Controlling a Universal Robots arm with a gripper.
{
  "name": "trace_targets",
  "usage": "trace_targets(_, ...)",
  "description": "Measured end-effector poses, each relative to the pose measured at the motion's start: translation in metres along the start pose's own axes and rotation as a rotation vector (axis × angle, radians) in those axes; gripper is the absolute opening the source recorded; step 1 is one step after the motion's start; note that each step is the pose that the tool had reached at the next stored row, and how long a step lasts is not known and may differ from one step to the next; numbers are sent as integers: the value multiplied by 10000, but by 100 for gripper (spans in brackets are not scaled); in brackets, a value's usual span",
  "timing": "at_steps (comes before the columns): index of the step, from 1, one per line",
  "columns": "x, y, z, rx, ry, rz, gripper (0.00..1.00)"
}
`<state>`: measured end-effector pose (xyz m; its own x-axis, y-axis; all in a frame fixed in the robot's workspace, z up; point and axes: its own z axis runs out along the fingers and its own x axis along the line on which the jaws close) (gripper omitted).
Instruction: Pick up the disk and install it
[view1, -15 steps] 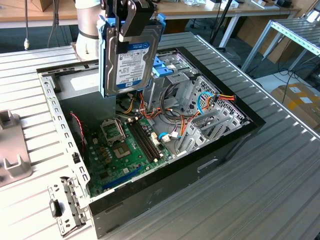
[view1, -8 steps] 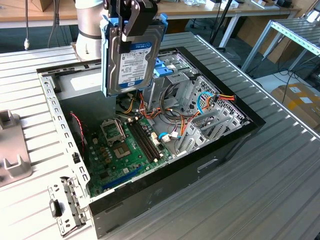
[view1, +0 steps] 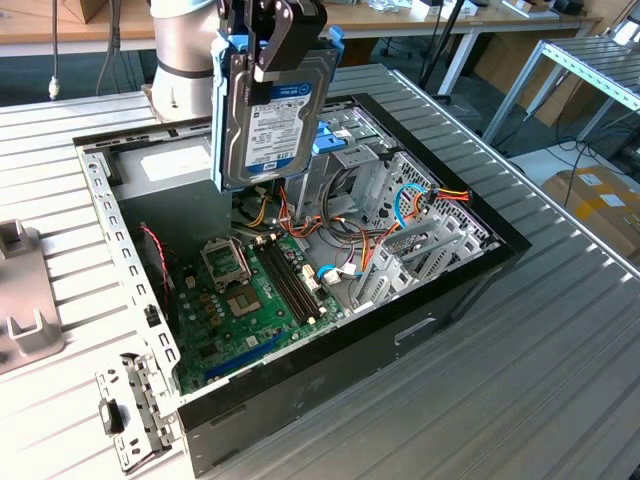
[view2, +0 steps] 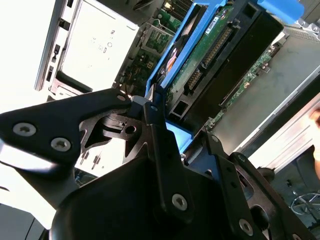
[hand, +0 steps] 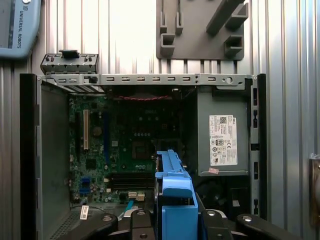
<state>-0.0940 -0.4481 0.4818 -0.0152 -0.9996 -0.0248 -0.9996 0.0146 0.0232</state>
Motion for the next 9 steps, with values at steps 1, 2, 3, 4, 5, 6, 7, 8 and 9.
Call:
trace_targets(1, 0, -8, -1, -1, 1, 1, 37)
trace_targets(2, 0, -21, -1, -2, 0, 1, 37)
trace_targets(3, 0, -29, -1, -2, 0, 1, 37)
trace_targets(4, -1, -36, -1, -3, 1, 1, 37)
trace_targets(5, -1, -44, -1, -3, 0, 0, 37)
trace_targets(6, -1, -49, -1, -3, 0, 0, 37)
trace_targets(7, 0, -61, -1, -4, 0, 1, 37)
trace_targets(8, 2, -71, -2, -5, 1, 1, 37)
trace_targets(9, 3, -78, -2, -6, 0, 1, 37)
